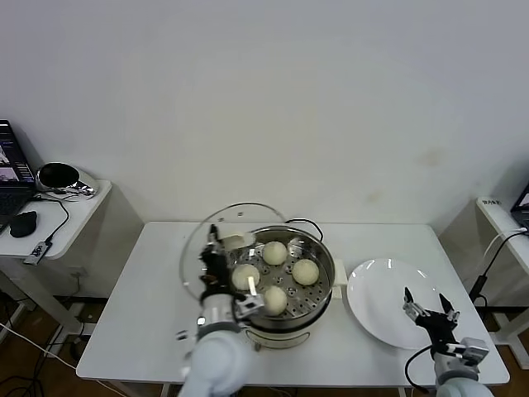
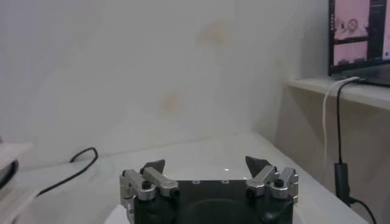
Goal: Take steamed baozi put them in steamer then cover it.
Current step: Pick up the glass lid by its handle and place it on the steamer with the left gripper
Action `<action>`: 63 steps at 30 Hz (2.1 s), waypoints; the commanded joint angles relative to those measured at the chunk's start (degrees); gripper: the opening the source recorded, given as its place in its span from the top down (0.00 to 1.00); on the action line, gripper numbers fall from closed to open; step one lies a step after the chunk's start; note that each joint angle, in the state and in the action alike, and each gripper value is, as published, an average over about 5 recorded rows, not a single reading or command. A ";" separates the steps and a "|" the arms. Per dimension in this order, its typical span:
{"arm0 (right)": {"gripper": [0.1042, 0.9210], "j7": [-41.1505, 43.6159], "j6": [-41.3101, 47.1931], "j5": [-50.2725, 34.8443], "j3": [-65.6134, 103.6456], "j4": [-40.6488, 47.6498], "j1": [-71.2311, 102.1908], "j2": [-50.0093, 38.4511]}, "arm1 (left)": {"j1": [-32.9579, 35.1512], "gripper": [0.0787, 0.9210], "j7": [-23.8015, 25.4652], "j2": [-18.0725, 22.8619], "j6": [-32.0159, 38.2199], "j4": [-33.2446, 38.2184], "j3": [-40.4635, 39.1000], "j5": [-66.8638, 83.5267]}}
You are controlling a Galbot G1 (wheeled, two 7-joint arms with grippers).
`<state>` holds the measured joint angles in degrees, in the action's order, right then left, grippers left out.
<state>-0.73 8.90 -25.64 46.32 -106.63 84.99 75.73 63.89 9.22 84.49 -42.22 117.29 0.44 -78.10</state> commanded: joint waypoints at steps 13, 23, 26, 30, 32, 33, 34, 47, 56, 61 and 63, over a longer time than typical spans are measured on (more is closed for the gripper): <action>0.12 -0.08 0.64 0.55 0.41 2.16 -1.65 -0.21 | -6.53 0.93 4.15 7.13 -2.45 -16.02 -10.75 -16.40; 0.12 -0.01 0.48 0.64 0.05 2.67 -1.89 -0.26 | -5.22 0.93 8.66 7.08 -2.46 -15.23 -10.40 -19.59; 0.12 0.02 0.48 0.65 0.01 2.60 -1.91 -0.31 | -5.26 0.93 9.07 7.08 -2.46 -15.52 -10.26 -19.66; 0.12 0.03 0.44 0.64 0.10 2.60 -1.93 -0.39 | -5.29 0.93 9.28 6.97 -2.45 -15.82 -9.88 -19.90; 0.12 0.04 0.41 0.63 0.08 2.59 -1.87 -0.38 | -5.34 0.93 9.52 6.85 -2.44 -15.74 -9.75 -20.14; 0.12 0.05 0.38 0.63 0.04 2.60 -1.83 -0.37 | -5.34 0.93 9.67 6.76 -2.44 -15.63 -9.69 -20.30; 0.12 0.07 0.35 0.62 -0.01 2.60 -1.77 -0.36 | -5.34 0.93 9.87 6.65 -2.44 -15.48 -9.62 -20.42; 0.12 0.23 0.24 0.84 -0.46 2.91 -1.99 -0.38 | -4.47 0.93 11.57 5.96 -2.42 -14.27 -9.04 -20.72; 0.12 0.45 0.10 0.97 -0.44 2.88 -1.75 -0.30 | -4.40 0.93 11.68 5.88 -2.40 -13.99 -9.06 -20.40; 0.12 0.48 -0.05 1.22 -0.51 3.03 -1.73 -0.25 | -4.58 0.93 11.55 5.62 -2.35 -14.41 -9.04 -19.58; 0.12 0.48 -0.06 1.23 -0.52 3.02 -1.75 -0.25 | -4.62 0.93 11.60 5.46 -2.33 -14.43 -9.14 -19.07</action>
<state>-0.28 8.87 -24.46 45.82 -103.57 83.28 75.47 59.31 20.63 90.11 -42.19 103.09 -8.61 -98.08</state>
